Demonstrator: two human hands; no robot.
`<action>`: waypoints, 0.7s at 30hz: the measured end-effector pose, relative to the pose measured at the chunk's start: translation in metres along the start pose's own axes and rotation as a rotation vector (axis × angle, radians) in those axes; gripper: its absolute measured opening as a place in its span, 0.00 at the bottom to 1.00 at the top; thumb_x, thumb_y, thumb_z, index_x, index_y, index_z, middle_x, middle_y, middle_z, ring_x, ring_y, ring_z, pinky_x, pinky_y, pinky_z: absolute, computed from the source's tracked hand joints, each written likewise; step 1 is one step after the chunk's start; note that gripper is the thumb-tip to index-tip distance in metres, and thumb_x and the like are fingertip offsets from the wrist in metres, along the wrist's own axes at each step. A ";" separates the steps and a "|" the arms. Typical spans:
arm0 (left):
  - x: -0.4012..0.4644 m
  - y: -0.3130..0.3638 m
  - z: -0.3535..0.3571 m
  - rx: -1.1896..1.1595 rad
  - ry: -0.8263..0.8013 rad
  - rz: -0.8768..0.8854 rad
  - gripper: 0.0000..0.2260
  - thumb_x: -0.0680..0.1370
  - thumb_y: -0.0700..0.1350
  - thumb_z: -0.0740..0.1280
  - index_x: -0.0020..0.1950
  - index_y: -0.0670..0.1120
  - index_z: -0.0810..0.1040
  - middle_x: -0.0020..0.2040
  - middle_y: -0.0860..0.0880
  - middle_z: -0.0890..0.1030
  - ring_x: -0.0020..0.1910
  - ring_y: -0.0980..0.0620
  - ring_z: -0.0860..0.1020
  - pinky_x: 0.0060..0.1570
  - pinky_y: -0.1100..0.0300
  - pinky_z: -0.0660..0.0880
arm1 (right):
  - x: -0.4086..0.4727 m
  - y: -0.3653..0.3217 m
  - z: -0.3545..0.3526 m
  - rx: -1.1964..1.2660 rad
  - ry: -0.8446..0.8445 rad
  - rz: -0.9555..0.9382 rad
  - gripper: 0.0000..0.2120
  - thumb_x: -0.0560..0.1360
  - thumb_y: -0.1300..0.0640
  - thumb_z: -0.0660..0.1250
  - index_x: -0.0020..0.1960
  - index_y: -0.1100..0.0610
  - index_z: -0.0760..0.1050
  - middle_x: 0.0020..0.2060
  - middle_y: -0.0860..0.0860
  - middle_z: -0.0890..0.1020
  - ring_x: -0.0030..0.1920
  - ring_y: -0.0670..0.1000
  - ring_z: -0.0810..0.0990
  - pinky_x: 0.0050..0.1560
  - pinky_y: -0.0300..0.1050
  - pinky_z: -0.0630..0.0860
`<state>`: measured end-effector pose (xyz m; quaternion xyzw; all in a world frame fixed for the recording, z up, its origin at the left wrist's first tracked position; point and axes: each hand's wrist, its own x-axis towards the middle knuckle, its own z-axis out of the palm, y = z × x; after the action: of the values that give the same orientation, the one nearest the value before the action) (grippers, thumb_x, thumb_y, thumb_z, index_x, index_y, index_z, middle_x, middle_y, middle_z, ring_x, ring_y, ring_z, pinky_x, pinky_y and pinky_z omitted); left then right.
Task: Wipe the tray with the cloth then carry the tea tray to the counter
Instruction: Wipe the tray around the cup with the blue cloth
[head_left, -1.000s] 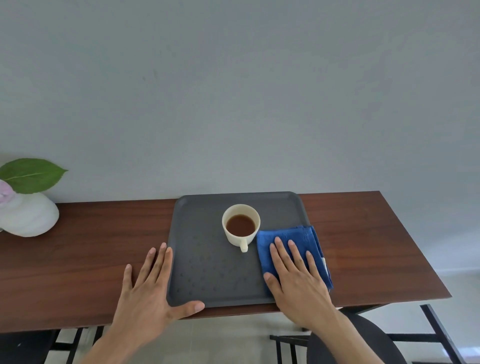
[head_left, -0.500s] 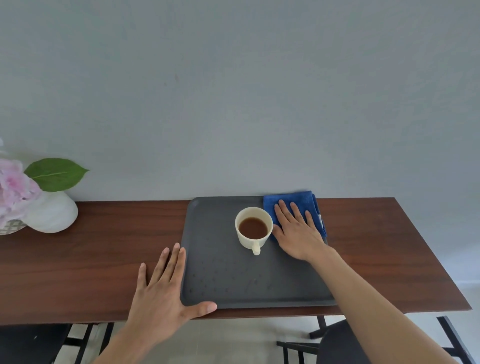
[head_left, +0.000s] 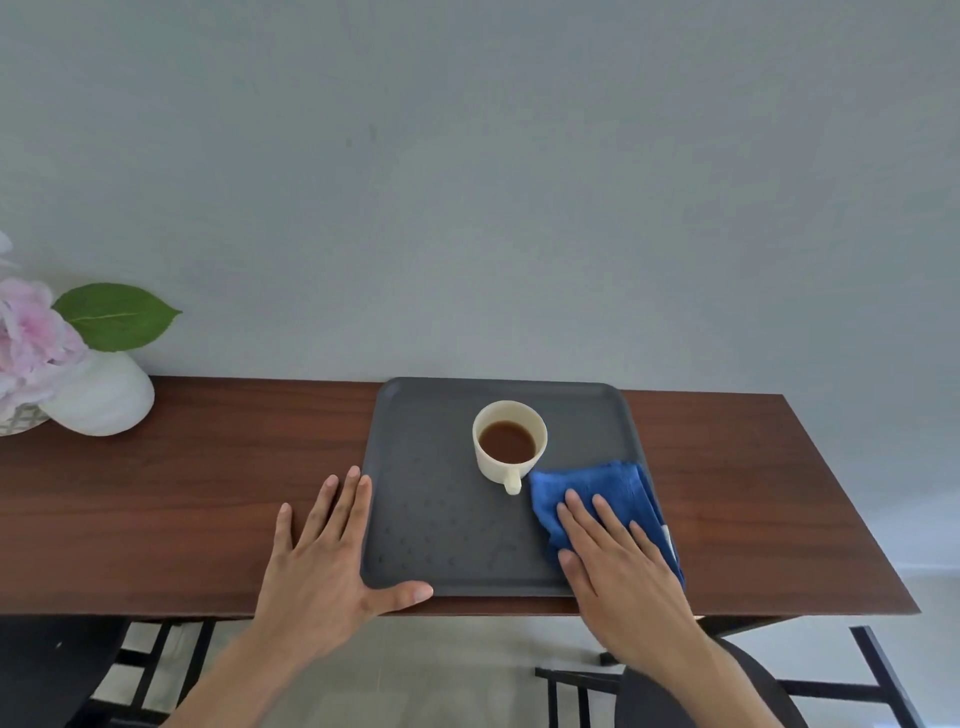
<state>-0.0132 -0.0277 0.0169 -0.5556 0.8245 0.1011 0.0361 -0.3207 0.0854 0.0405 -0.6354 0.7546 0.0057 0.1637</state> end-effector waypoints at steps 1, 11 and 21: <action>0.000 0.000 0.000 0.003 -0.004 -0.002 0.62 0.60 0.89 0.43 0.81 0.50 0.33 0.82 0.52 0.35 0.82 0.49 0.37 0.80 0.36 0.45 | -0.011 -0.004 -0.001 -0.008 -0.016 -0.002 0.28 0.83 0.40 0.37 0.83 0.42 0.42 0.80 0.36 0.40 0.80 0.43 0.37 0.79 0.47 0.44; -0.003 -0.016 -0.008 -0.055 -0.043 0.088 0.61 0.62 0.88 0.47 0.80 0.51 0.30 0.82 0.56 0.33 0.79 0.55 0.31 0.80 0.40 0.39 | -0.035 0.007 0.004 -0.061 0.004 -0.028 0.27 0.84 0.35 0.45 0.79 0.43 0.63 0.81 0.41 0.57 0.81 0.43 0.49 0.79 0.53 0.50; -0.002 -0.029 -0.008 -0.114 -0.042 0.132 0.62 0.60 0.89 0.52 0.81 0.55 0.32 0.82 0.60 0.36 0.78 0.62 0.30 0.80 0.44 0.37 | -0.017 -0.025 0.036 -0.101 0.082 -0.118 0.28 0.85 0.38 0.48 0.79 0.50 0.65 0.80 0.47 0.62 0.80 0.51 0.58 0.75 0.54 0.53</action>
<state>0.0151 -0.0386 0.0214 -0.4988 0.8514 0.1615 0.0150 -0.2856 0.1050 0.0161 -0.6859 0.7207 0.0081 0.1004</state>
